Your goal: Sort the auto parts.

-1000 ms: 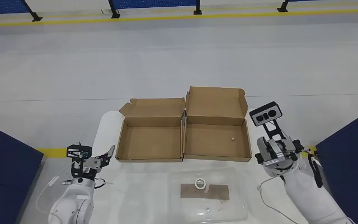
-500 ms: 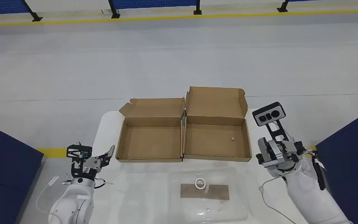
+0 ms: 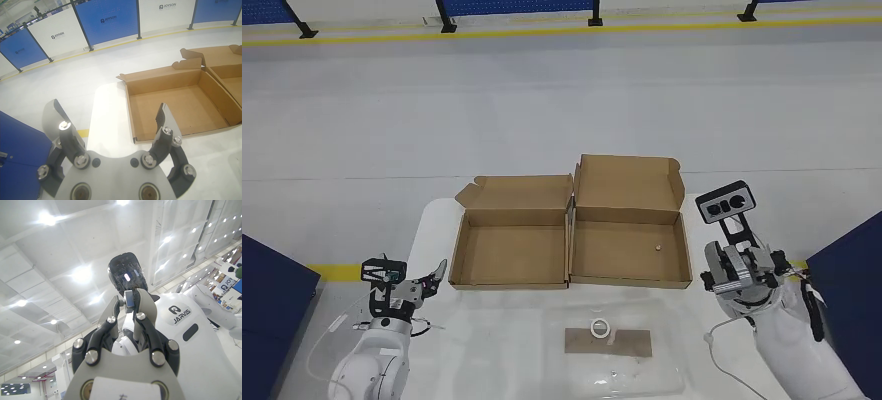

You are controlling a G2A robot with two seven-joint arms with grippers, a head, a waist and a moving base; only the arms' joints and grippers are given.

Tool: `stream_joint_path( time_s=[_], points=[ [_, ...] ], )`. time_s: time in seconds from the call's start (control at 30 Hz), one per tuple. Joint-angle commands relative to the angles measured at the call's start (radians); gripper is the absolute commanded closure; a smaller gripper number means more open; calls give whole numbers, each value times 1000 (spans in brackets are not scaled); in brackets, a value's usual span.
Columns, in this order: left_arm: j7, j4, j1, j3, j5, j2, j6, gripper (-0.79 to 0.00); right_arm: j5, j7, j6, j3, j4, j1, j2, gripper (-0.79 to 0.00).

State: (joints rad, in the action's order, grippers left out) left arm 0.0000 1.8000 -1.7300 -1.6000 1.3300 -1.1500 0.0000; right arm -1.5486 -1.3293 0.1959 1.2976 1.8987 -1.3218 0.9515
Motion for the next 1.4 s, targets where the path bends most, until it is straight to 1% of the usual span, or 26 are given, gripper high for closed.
stream_joint_path(
  time_s=[0.0, 0.1, 0.2, 0.5, 1.0, 1.37],
  points=[
    [0, 0, 0, 0, 0, 0, 0, -785, 16, 3, 32, 15, 6, -6, 4, 0],
    [0, 0, 0, 0, 0, 0, 0, -785, 20, 5, 64, 28, 14, -14, 11, 0],
    [0, 0, 0, 0, 0, 0, 0, -785, 25, 6, 72, 37, 17, -20, 17, 0],
    [0, 0, 0, 0, 0, 0, 0, -785, 48, 8, 61, 56, 20, -29, 34, 0],
    [0, 0, 0, 0, 0, 0, 0, -785, 148, 22, 41, 98, 27, -45, 52, 0],
    [0, 0, 0, 0, 0, 0, 0, -785, 155, 20, 9, 108, 32, -50, 65, 0]
  ],
)
